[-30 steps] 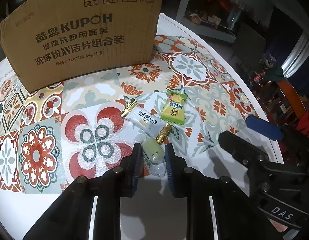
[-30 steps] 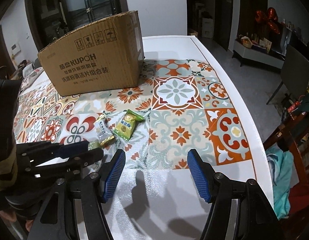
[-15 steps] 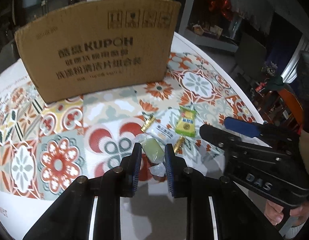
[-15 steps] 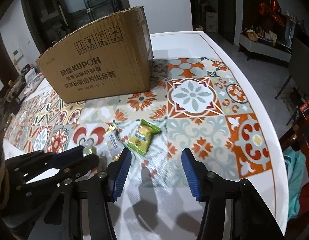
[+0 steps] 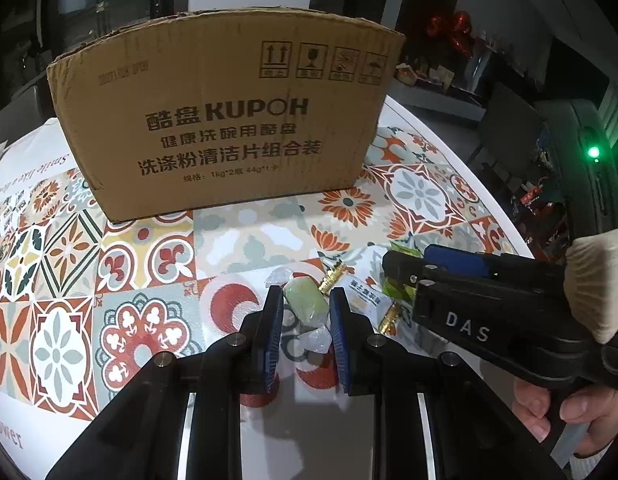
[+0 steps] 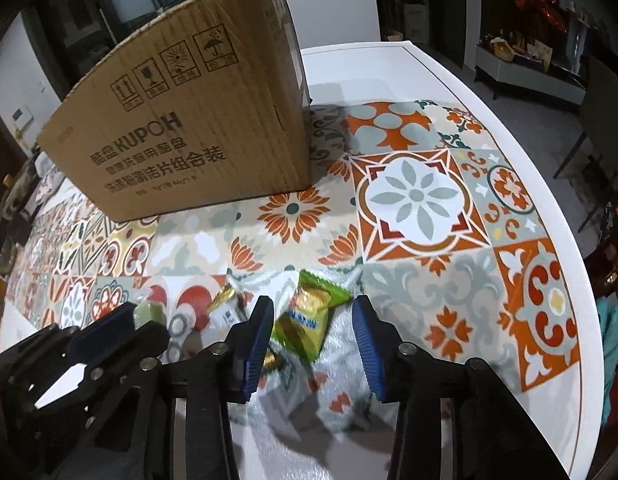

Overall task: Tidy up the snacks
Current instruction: 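Grasp the clear jelly candy with left tool while right tool grasps the green-wrapped candy, then carry both candies over the box and open both tools to drop them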

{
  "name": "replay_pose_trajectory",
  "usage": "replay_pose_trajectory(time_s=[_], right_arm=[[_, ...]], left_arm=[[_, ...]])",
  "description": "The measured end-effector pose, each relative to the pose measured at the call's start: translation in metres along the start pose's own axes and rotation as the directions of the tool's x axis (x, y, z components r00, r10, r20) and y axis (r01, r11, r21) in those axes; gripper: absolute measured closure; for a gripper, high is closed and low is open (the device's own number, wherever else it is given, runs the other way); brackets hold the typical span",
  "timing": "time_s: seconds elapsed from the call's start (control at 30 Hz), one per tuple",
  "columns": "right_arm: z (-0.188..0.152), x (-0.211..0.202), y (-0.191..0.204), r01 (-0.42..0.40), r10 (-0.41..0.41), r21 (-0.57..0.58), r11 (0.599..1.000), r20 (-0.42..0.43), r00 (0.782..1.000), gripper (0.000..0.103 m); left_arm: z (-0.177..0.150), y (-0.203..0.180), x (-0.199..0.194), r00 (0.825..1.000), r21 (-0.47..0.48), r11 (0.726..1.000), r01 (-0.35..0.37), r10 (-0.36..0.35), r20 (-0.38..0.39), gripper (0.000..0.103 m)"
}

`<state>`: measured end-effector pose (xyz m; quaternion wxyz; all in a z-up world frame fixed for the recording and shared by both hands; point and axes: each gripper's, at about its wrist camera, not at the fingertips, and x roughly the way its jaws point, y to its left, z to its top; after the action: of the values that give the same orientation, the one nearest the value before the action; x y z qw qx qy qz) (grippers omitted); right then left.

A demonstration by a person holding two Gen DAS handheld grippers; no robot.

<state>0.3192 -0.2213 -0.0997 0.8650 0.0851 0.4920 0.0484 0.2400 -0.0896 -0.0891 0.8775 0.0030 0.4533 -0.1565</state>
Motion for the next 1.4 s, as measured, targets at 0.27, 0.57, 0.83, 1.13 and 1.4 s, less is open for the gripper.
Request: replay_pose_trajectory(time_s=[0.27, 0.57, 0.83, 1.13, 1.4], right_arm=[[0.003, 0.010, 0.005, 0.047, -0.047, -0.031, 0.998, -0.019, 0.999, 0.074], [0.000, -0.007, 0.017, 0.039, -0.037, -0.059, 0.998, 0.024, 0.999, 0.078], [0.005, -0.041, 0.030, 0.008, 0.000, -0.081, 0.997, 0.102, 0.995, 0.078], [0.022, -0.082, 0.045, -0.022, 0.044, -0.107, 0.994, 0.205, 0.978, 0.078], [0.043, -0.109, 0.060, -0.034, 0.074, -0.149, 0.988, 0.270, 0.960, 0.078]], left_arm=[[0.006, 0.009, 0.003, 1.000, -0.026, 1.000, 0.001, -0.001, 0.006, 0.079], [0.009, 0.013, -0.009, 1.000, -0.044, 0.999, 0.015, -0.014, 0.026, 0.079], [0.015, 0.013, -0.042, 0.995, -0.034, 0.999, 0.019, -0.016, 0.096, 0.079], [0.033, 0.012, -0.075, 0.986, -0.011, 1.000, -0.012, 0.013, 0.165, 0.079], [0.061, 0.020, -0.102, 0.973, -0.017, 0.999, -0.033, 0.036, 0.227, 0.079]])
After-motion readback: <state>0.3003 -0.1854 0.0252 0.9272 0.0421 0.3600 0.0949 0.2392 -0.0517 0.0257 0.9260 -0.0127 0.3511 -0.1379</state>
